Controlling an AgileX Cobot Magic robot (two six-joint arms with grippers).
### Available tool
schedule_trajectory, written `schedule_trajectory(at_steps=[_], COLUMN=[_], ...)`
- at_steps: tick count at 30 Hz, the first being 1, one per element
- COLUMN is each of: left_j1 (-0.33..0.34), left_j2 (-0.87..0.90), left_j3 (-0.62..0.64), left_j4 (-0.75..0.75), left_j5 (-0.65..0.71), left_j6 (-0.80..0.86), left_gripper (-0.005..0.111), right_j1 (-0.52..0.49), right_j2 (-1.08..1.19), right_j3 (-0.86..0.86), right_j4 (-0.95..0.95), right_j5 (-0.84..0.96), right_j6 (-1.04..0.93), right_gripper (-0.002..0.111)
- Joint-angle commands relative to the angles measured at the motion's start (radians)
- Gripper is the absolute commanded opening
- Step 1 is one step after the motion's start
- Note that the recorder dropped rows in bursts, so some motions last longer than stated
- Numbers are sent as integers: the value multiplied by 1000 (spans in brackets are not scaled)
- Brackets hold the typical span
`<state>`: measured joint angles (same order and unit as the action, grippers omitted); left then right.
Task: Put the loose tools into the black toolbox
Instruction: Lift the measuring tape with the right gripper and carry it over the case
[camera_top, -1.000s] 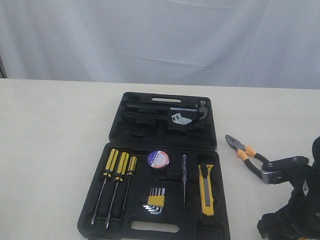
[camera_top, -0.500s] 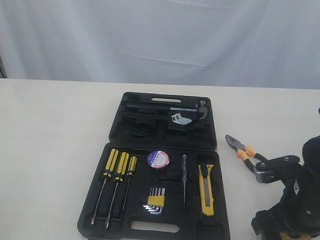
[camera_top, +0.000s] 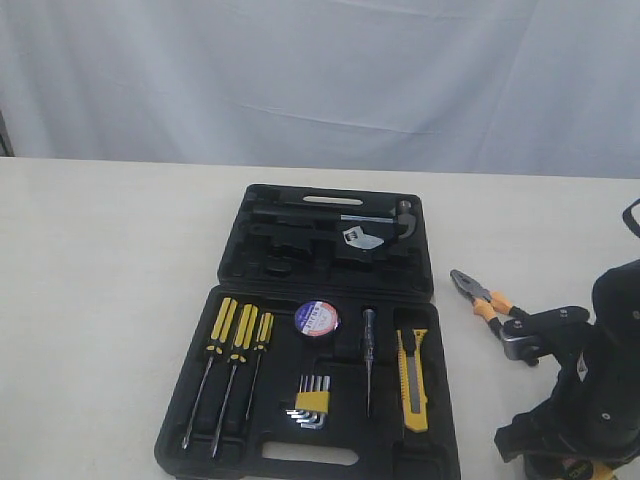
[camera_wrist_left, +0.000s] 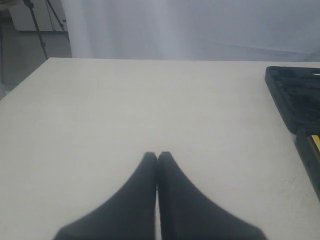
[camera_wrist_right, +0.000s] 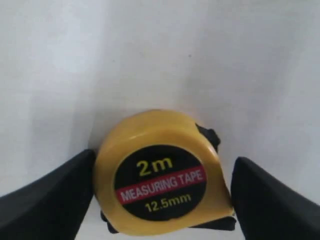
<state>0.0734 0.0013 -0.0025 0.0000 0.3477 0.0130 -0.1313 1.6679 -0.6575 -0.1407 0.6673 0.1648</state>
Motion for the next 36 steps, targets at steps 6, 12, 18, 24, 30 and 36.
schedule_trajectory(at_steps=[6,12,18,24,30,36], left_j1=[-5,-5,-5,-5,-5,-5], left_j2=[-1,-1,-1,-1,-1,-1], left_j3=[3,3,3,3,3,3], left_j4=[0,0,0,0,0,0], left_j5=[-5,-5,-5,-5,-5,-5], left_j6=[-6,-6,-6,-6,-6,-6], left_gripper=[0,0,0,0,0,0], right_j1=[-7,-7,-7,-7,-7,-3], right_j2=[2,2,2,0,10,207], right_j3=[-6,-6,-21,-229,-557,-935], right_j4=[-1,1,1,36,216,225], right_j5=[48,48,56,283,363,493], right_j6=[-6,1,6,15,32,63], right_gripper=[52,30,23,23,23,23])
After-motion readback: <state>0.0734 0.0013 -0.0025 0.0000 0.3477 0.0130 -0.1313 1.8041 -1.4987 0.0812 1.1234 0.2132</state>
